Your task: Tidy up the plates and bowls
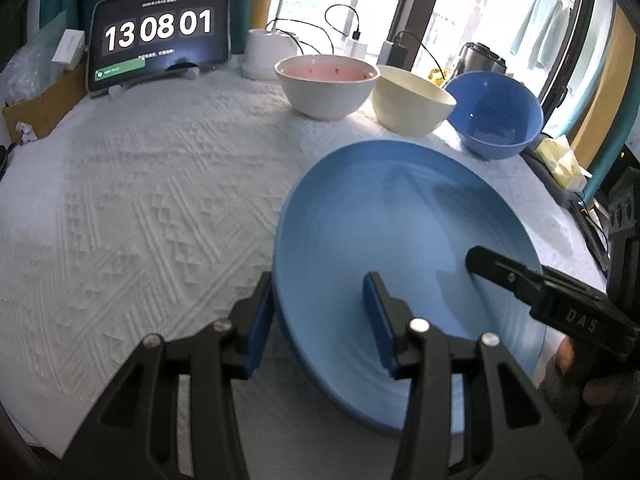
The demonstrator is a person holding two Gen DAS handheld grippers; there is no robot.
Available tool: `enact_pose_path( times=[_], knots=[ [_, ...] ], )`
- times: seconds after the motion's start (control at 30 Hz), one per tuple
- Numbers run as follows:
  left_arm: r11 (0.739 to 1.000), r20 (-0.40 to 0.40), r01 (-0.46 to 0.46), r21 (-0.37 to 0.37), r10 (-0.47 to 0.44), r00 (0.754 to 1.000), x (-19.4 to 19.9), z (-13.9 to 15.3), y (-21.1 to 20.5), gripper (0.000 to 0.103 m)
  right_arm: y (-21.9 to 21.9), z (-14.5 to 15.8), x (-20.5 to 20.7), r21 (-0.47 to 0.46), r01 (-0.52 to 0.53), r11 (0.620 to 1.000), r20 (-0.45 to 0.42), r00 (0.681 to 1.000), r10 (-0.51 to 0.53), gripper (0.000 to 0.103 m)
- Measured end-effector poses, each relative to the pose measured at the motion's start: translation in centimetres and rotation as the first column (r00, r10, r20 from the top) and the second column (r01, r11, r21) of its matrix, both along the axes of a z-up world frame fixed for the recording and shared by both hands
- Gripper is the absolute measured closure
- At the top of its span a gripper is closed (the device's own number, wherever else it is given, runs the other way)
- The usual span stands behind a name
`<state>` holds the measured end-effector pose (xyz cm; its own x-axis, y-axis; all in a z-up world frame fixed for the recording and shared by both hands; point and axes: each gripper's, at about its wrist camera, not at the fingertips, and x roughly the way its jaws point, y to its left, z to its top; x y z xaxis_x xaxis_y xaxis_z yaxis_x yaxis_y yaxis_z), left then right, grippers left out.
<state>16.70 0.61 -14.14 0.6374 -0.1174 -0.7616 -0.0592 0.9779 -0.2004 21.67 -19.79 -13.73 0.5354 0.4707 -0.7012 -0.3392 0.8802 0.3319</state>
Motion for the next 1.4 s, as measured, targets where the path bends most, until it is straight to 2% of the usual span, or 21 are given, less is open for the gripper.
enact_pose_path(
  times=[0.4,0.63,1.13,1.4],
  knots=[
    [1.0,-0.004,0.023,-0.013,-0.023,1.0,-0.4,0.5,-1.3,0.057,-0.8,0.9,0.1,-0.023,0.03,0.999,0.016,0.999,-0.03,0.043],
    [1.0,0.019,0.006,-0.03,-0.006,1.0,-0.1,1.3,-0.4,0.057,-0.3,1.9,0.4,-0.026,0.034,0.999,0.03,0.999,-0.033,0.043],
    [0.997,0.061,-0.058,-0.054,0.061,0.996,0.1,2.5,4.4,0.057,4.5,3.8,1.9,-0.055,-0.02,0.998,0.064,0.998,0.023,0.043],
    [0.992,0.059,-0.113,-0.061,0.117,0.991,0.0,2.2,7.8,0.057,8.1,3.7,2.4,-0.066,-0.07,0.995,0.056,0.996,0.073,0.043]
  ],
)
